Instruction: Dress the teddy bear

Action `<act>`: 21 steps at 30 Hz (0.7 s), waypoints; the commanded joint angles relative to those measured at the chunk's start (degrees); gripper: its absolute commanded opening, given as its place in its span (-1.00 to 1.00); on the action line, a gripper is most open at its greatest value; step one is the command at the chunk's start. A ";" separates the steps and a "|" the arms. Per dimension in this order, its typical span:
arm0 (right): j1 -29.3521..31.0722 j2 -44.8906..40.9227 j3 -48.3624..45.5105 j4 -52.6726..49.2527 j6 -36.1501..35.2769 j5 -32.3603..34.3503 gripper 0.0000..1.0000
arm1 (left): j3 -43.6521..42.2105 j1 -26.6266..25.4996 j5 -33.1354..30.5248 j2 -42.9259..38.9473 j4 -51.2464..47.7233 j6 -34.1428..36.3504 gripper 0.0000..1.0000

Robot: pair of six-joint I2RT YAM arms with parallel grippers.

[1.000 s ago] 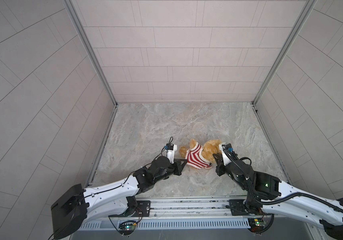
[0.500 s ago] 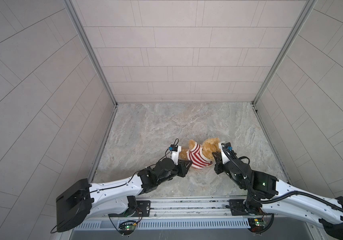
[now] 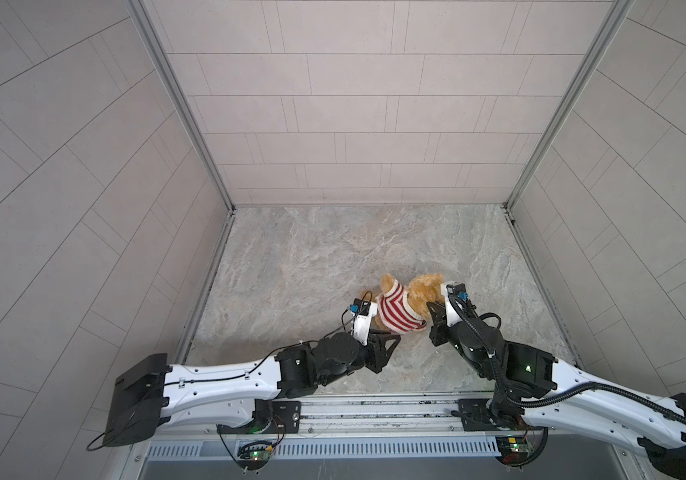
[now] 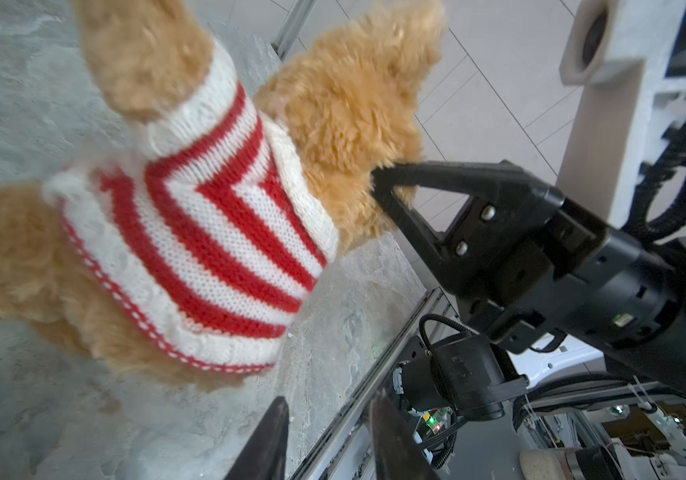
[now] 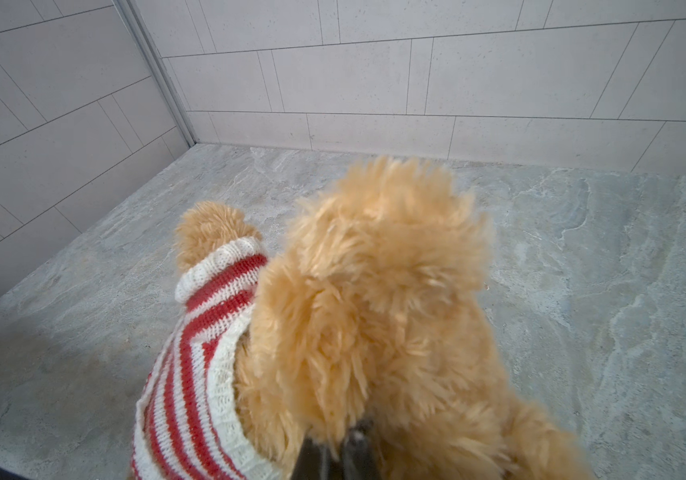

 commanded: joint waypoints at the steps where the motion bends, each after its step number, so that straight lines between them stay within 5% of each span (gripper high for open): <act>1: 0.20 -1.32 0.00 2.07 1.88 1.74 -1.00 | 1.24 -0.19 -1.61 2.88 2.62 -1.40 -0.26; 21: 1.08 -2.19 -1.36 1.62 3.88 0.37 -1.00 | 2.08 6.20 -0.32 12.52 8.80 -6.04 -0.44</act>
